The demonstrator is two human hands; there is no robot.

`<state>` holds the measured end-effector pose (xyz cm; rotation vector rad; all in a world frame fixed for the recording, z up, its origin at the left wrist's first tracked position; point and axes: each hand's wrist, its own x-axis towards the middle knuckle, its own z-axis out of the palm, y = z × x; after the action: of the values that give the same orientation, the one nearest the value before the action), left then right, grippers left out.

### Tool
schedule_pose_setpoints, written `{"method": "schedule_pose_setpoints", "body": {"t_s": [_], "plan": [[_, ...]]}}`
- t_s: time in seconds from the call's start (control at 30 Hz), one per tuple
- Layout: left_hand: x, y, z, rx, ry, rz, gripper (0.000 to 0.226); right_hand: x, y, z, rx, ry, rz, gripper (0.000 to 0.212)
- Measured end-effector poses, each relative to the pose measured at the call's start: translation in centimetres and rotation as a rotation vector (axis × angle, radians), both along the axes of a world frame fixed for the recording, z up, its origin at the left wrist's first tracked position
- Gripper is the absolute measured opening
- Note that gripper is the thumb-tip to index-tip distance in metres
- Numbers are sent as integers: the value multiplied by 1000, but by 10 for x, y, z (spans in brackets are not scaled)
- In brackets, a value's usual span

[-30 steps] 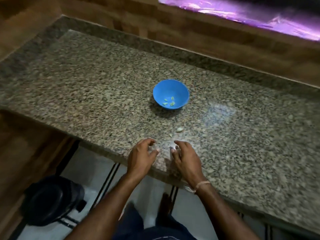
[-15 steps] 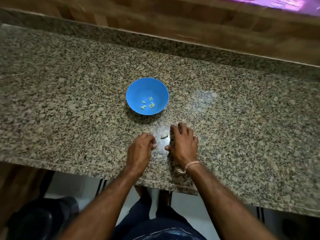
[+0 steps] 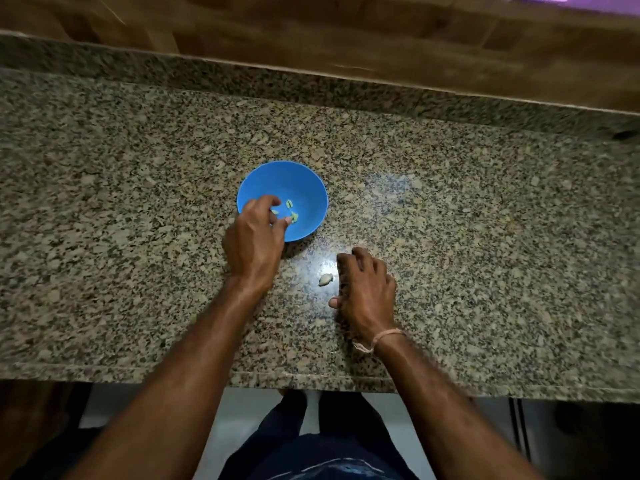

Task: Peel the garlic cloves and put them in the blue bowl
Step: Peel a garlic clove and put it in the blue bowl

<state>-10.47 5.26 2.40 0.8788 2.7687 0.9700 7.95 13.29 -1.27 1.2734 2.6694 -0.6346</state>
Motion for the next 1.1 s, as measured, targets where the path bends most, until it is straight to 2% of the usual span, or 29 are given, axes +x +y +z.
{"method": "schedule_pose_setpoints", "body": {"t_s": [0.07, 0.13, 0.2, 0.27, 0.4, 0.47, 0.57, 0.6, 0.67, 0.73, 0.83, 1.1], "plan": [[17, -8, 0, 59, 30, -69, 19, 0, 1, 0, -2, 15, -8, 85], [48, -20, -8, 70, -36, -201, 14, 0, 2, 0, -2, 26, -12, 86], [75, -26, -28, 32, -117, -307, 22, 1, 4, -2, 5, 38, 0, 87], [90, -23, -49, 1, -167, -331, 31, 4, 7, -4, 19, 45, 37, 87], [92, -9, -65, -5, -155, -301, 25, 14, 9, -8, -13, 57, 99, 84], [97, -7, -65, 95, -361, -149, 21, 21, 12, -11, -67, 120, 93, 76], [102, -8, -56, 349, -1033, 176, 22, 32, 14, -11, -357, 517, -81, 51], [105, -8, -51, 440, -1204, 208, 22, 34, 14, -5, -490, 623, -164, 43], [115, -9, -39, 606, -1383, 217, 21, 38, 14, 8, -673, 731, -247, 31], [124, -11, -27, 722, -1426, 205, 20, 40, 14, 16, -736, 798, -241, 23], [134, -11, -18, 775, -1382, 186, 20, 42, 17, 26, -745, 858, -222, 16], [147, -11, -10, 785, -1264, 173, 29, 53, 22, 43, -536, 856, -61, 12]]}}
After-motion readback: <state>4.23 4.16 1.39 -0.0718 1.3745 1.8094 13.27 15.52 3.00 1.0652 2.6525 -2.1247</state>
